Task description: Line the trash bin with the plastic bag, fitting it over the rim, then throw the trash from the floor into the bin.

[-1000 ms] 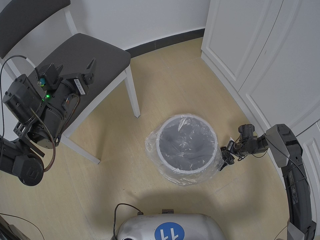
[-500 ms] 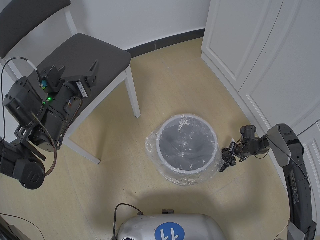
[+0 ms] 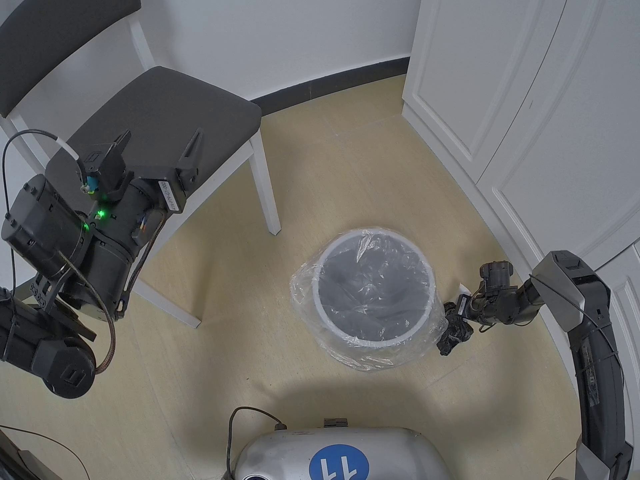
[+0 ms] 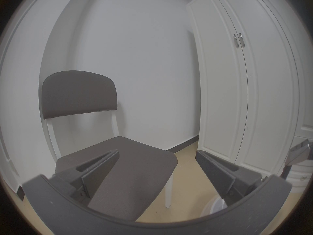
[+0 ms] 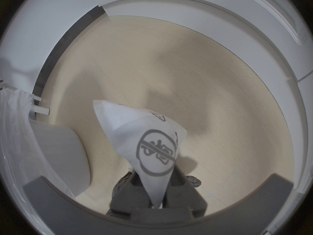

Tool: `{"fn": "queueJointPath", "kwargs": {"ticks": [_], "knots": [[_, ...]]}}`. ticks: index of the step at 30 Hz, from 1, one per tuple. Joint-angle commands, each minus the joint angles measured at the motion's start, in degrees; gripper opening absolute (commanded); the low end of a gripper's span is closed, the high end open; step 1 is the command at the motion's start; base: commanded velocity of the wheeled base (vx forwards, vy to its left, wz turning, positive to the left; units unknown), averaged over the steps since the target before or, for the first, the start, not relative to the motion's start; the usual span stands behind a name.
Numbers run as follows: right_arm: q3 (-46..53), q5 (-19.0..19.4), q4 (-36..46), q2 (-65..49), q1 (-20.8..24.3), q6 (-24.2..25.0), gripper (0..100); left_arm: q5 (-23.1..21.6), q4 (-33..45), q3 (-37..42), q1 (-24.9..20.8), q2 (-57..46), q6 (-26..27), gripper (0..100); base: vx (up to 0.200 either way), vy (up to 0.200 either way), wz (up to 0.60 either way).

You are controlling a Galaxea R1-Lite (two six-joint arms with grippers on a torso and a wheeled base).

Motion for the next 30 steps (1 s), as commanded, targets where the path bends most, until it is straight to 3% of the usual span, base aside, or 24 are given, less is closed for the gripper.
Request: {"fn": "queueJointPath", "kwargs": {"ticks": [1, 4, 5, 9, 12, 18, 24, 26, 27, 29, 30], "knots": [[4.2, -0.2, -0.1, -5.8, -0.7, -1.0, 0, 0.0, -0.8, 1.6, -0.3, -0.1, 1.9, 100, 0.000, 0.000, 0.00], [6.2, -0.3, 0.0, -8.5, -1.0, -1.3, 0, 0.0, -0.8, 2.0, -0.4, -0.3, 2.1, 100, 0.000, 0.000, 0.00], [8.4, -0.8, 0.2, -11.2, -1.1, -4.3, 0, 0.0, -0.8, 2.2, -0.3, -0.4, 2.2, 100, 0.000, 0.000, 0.00], [16.8, -8.3, -0.7, -20.4, -0.7, -12.6, 0, 0.1, -0.8, 3.5, -0.4, -0.7, 2.8, 100, 0.000, 0.000, 0.00], [22.5, -11.0, -3.8, -26.2, -0.2, -16.7, 0, 0.1, -0.8, 4.0, -0.5, -0.7, 4.1, 100, 0.000, 0.000, 0.00], [42.5, -12.0, -26.2, -39.6, 2.6, -30.7, 0, 0.2, -0.9, 5.0, -0.6, -0.8, 6.1, 100, 0.000, 0.000, 0.00], [52.5, -13.6, -42.2, -44.3, 7.4, -36.2, 0, 0.2, -0.8, 5.4, -0.6, -1.8, 6.2, 100, 0.000, 0.000, 0.00], [56.8, -13.8, -51.6, -45.3, 9.1, -40.5, 0, 0.1, -0.9, 5.4, -0.6, -1.9, 6.3, 100, 0.000, 0.000, 0.00], [56.8, -13.8, -51.6, -45.3, 9.1, -40.5, 0, 0.1, -0.9, 5.4, -0.6, -1.9, 6.3, 100, 0.000, 0.000, 0.00], [60.0, -13.4, -65.5, -44.6, 11.1, -46.0, 0, 0.1, -0.9, 5.6, -0.6, -2.4, 6.4, 100, 0.000, 0.000, 0.00], [60.9, -13.1, -66.8, -44.0, 11.8, -47.3, 0, 0.1, -0.8, 5.8, -0.6, -2.7, 6.5, 100, 0.000, 0.000, 0.00]]}}
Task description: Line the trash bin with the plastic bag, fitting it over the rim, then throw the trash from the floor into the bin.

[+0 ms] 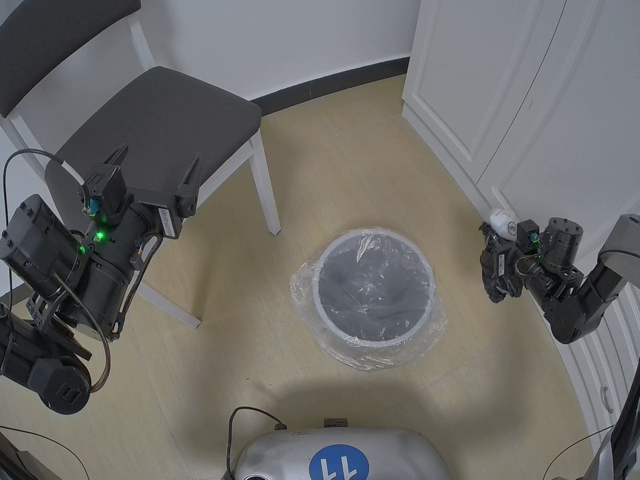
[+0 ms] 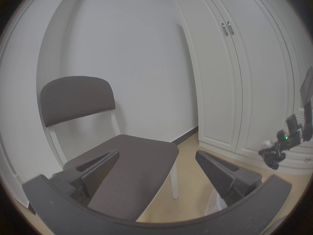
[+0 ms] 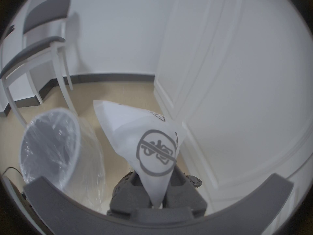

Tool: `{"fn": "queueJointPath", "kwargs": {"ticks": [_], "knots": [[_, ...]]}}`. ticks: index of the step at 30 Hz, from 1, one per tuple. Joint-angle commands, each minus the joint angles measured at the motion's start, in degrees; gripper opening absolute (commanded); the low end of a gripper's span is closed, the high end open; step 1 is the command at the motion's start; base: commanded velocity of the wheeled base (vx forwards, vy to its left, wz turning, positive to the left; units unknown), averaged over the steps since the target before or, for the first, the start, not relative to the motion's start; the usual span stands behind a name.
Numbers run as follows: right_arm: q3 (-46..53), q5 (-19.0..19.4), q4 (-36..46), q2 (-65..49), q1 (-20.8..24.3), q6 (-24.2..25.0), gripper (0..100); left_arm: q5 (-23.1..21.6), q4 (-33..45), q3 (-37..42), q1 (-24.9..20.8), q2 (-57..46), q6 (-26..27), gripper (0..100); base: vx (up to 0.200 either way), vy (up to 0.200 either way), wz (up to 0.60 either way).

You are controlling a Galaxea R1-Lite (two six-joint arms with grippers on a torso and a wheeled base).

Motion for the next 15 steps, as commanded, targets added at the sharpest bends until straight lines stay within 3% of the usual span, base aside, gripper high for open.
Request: {"fn": "queueJointPath", "kwargs": {"ticks": [1, 5, 10, 15], "knots": [[10.6, -0.3, -15.8, -4.7, 6.5, -11.1, 0, 0.1, -0.1, 0.8, -0.1, -1.6, 0.5, 100, 0.000, 0.000, 0.00], [11.4, 0.5, -15.8, -5.9, 11.8, -10.9, 0, 0.0, -0.1, 1.0, -0.2, -1.6, 0.9, 100, 0.000, 0.000, 0.00], [11.3, 0.6, -15.8, -5.4, 20.7, -4.2, 0, 0.0, -0.1, 1.2, -0.4, -2.7, 1.0, 100, 0.000, 0.000, 0.00], [9.1, 0.1, -15.8, -3.1, 25.3, -0.1, 0, 0.0, -0.1, 1.4, -0.5, -3.3, 1.0, 100, 0.000, 0.000, 0.00]]}}
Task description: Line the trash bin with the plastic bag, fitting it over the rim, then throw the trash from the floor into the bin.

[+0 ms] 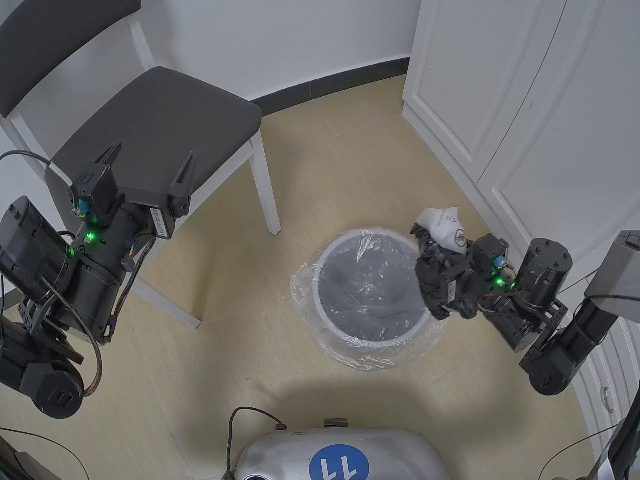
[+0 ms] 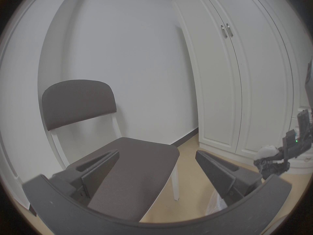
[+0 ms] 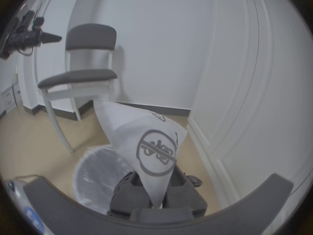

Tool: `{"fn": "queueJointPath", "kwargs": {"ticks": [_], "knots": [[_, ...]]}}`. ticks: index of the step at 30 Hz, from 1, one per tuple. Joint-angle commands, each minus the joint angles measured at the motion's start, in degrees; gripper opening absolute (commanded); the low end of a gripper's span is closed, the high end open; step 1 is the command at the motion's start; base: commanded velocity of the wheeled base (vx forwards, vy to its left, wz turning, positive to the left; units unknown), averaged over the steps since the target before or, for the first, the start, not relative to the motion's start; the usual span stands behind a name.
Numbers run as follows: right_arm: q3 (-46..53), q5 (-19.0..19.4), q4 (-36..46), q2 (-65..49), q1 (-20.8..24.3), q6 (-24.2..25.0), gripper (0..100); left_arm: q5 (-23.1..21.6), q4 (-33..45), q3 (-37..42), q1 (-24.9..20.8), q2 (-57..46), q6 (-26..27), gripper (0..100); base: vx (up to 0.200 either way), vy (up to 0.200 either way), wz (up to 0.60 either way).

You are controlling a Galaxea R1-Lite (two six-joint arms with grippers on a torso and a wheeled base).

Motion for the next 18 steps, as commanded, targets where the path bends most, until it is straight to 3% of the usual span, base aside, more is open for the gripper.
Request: {"fn": "queueJointPath", "kwargs": {"ticks": [1, 9, 18], "knots": [[-2.3, -0.2, -1.1, 2.4, 5.6, 2.8, 0, 0.1, 0.0, 0.3, -0.1, -1.3, 0.0, 100, 0.000, 0.000, 0.00], [-9.6, -1.2, -1.1, 9.9, 7.6, 9.4, 0, 0.0, 0.0, 0.2, -0.1, -1.7, 0.1, 100, 0.000, 0.000, 0.00], [-20.0, -6.2, -1.1, 20.1, 6.8, 12.5, 0, 0.0, 0.0, 0.1, -0.1, -1.7, 0.1, 100, 0.000, 0.000, 0.00]]}}
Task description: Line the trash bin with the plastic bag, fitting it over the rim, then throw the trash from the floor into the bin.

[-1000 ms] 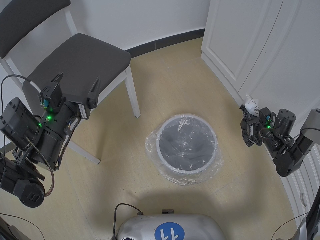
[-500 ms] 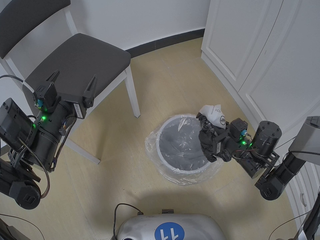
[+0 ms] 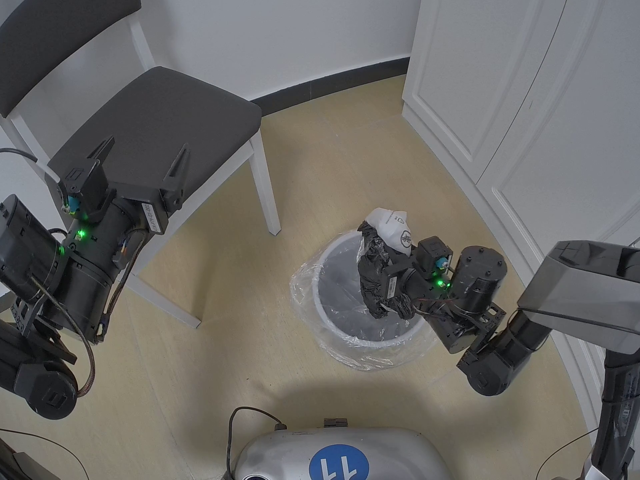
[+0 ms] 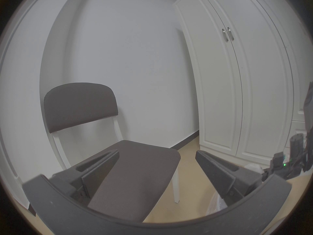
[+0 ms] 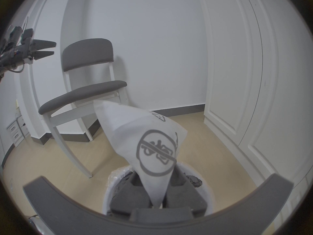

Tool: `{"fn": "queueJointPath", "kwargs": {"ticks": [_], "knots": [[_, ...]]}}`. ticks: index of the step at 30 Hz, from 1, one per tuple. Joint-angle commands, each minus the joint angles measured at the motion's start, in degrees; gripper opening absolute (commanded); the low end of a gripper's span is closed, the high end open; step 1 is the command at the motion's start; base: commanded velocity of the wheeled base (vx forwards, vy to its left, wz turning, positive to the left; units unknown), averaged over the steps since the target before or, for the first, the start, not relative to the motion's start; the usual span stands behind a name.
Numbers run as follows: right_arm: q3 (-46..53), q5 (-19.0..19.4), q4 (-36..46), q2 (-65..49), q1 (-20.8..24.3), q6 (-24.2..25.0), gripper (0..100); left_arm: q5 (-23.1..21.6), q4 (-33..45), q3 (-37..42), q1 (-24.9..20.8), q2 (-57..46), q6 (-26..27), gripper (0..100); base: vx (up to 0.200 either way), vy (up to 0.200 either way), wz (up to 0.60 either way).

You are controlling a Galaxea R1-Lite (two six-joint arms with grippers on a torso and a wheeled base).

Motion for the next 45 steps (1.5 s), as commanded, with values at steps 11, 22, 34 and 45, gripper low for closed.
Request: {"fn": "queueJointPath", "kwargs": {"ticks": [11, 22, 34, 45], "knots": [[-7.5, -1.7, -1.0, 12.9, -1.6, 0.6, 0, 0.1, -0.1, 0.1, -0.1, -0.2, 1.2, 100, 0.000, 0.000, 0.00], [-15.7, -6.7, -1.0, 15.3, -3.0, -2.9, 0, 0.1, -0.1, 0.7, -0.1, -2.3, 1.4, 100, 0.000, 0.000, 0.00], [-7.5, -7.0, -1.0, 15.7, 2.6, -3.3, 0, 0.1, 0.0, 0.7, -0.4, -1.9, 1.7, 100, 0.000, 0.000, 0.00], [-10.6, -7.0, -1.0, 18.1, -0.6, -5.8, 100, 0.1, 0.0, 0.7, -0.4, -2.2, 1.7, 100, 0.000, 0.000, 0.00]]}}
